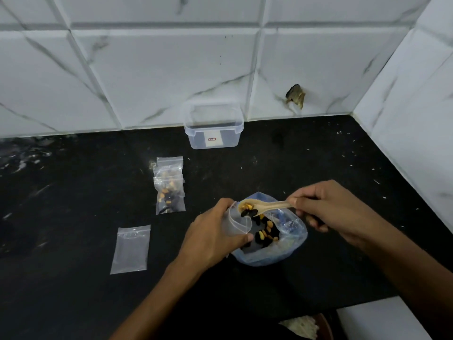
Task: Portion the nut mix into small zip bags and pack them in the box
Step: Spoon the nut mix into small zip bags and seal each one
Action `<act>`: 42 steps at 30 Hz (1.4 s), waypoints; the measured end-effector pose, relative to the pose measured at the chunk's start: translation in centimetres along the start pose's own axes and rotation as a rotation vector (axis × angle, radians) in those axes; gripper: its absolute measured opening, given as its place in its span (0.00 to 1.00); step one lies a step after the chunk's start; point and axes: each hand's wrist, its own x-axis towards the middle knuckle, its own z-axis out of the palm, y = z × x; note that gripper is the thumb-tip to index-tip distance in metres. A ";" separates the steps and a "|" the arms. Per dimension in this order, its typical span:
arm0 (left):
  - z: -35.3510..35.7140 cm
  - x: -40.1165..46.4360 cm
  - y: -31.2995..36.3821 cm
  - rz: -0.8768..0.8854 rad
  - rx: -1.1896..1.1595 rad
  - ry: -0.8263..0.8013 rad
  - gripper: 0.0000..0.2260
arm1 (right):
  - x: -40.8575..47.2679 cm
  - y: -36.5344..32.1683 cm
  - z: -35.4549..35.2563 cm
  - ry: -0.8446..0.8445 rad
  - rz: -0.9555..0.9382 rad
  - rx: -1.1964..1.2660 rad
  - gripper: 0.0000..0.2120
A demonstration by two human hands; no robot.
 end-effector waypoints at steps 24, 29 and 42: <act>0.0 -1.3 -2.5 -0.073 -0.341 0.058 0.22 | 3.4 7.0 4.6 0.170 -0.107 -0.644 0.06; 0.6 -0.9 -2.5 -0.074 -0.381 0.009 0.22 | 4.9 6.8 8.0 0.254 -0.170 -0.587 0.07; 0.8 -0.6 -2.1 -0.055 -0.364 -0.008 0.21 | 7.5 6.4 10.1 0.042 -0.007 -0.208 0.08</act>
